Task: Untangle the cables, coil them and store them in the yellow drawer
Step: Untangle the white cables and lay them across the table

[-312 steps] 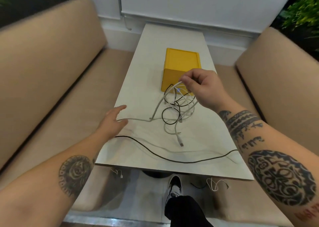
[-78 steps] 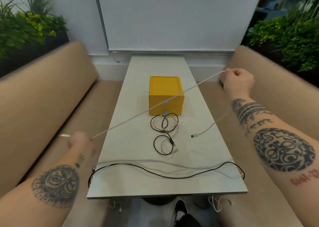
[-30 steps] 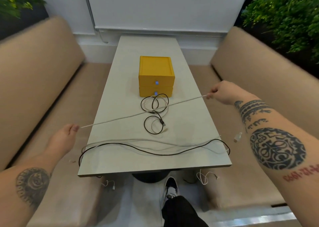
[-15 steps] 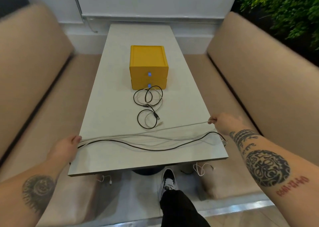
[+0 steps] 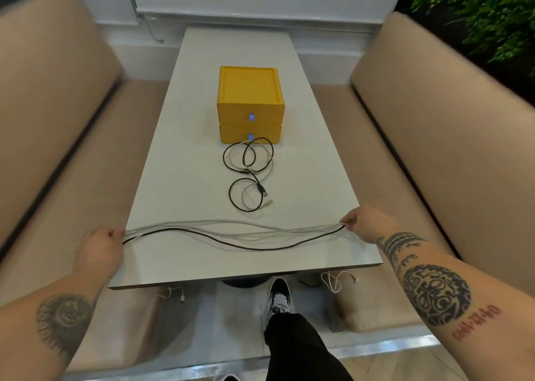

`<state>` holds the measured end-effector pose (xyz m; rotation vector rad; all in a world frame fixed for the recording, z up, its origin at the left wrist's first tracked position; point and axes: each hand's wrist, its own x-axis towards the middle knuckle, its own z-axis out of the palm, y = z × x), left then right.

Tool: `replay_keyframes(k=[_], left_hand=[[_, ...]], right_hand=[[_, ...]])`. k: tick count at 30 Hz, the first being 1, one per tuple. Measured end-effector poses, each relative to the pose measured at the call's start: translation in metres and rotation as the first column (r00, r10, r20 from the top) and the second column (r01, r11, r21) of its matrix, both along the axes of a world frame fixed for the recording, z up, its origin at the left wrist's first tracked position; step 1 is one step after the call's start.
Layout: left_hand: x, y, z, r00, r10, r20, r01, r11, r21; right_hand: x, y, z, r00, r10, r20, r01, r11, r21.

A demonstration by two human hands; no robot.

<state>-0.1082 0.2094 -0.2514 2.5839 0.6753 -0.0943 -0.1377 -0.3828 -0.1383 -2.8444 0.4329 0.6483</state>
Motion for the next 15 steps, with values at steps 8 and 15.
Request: replay_keyframes(k=[8,15], left_hand=[[-0.007,-0.034,0.032,0.994,-0.101,0.051,0.103,0.994,-0.036],[-0.005,-0.115,0.054,0.717,-0.697,-0.011,0.693,0.71,0.131]], right_hand=[[0.005,0.02,0.002,0.989,0.105,0.108,-0.111,0.993,0.045],[0.0,0.098,0.005,0.879,0.455,0.143,-0.476,0.856,0.202]])
